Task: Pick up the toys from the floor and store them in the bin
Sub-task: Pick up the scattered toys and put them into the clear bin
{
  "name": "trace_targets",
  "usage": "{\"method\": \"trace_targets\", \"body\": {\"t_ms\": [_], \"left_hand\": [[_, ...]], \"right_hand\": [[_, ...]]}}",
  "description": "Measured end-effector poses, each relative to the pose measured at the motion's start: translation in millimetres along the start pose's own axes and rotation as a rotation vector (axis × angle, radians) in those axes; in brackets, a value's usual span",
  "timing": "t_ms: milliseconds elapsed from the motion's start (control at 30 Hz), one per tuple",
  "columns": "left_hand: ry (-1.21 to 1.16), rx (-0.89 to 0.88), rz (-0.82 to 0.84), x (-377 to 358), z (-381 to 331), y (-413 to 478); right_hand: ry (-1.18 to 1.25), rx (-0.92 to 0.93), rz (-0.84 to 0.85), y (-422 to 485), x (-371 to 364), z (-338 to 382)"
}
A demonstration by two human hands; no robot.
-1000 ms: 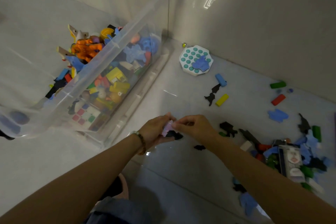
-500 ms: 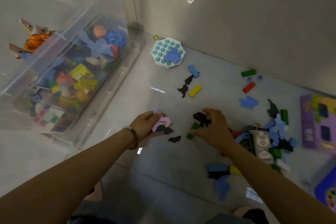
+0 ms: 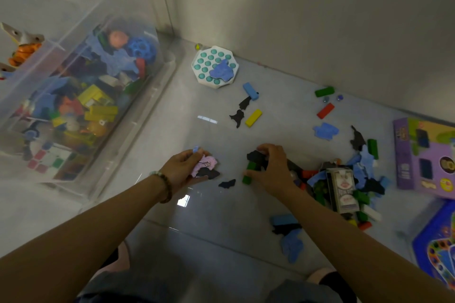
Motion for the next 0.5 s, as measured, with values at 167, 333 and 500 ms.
{"method": "trace_targets", "body": {"t_ms": [167,333,500], "left_hand": [[0.008,0.016,0.018,1.4,2.6,-0.8],[-0.004,0.008,0.028,-1.1,0.0,-4.0],[-0.010,0.005,0.038,-5.6,0.1,-4.9]], "right_hand": [[0.071,-0.037,0.015,-0.6,-0.9,0.2],[0.065,-0.063,0.005,0.9,-1.7,-1.7],[0.331,-0.121,-0.091,4.4,27.1,3.9]]}}
Point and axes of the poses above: each hand's wrist, its own y-axis towards the middle knuckle, its own x-axis out of the back of the hand, z = x × y, the point moved 8 cm from there along y, towards the middle knuckle, and after that the axes turned 4 degrees about -x, right-handed, at the moved point
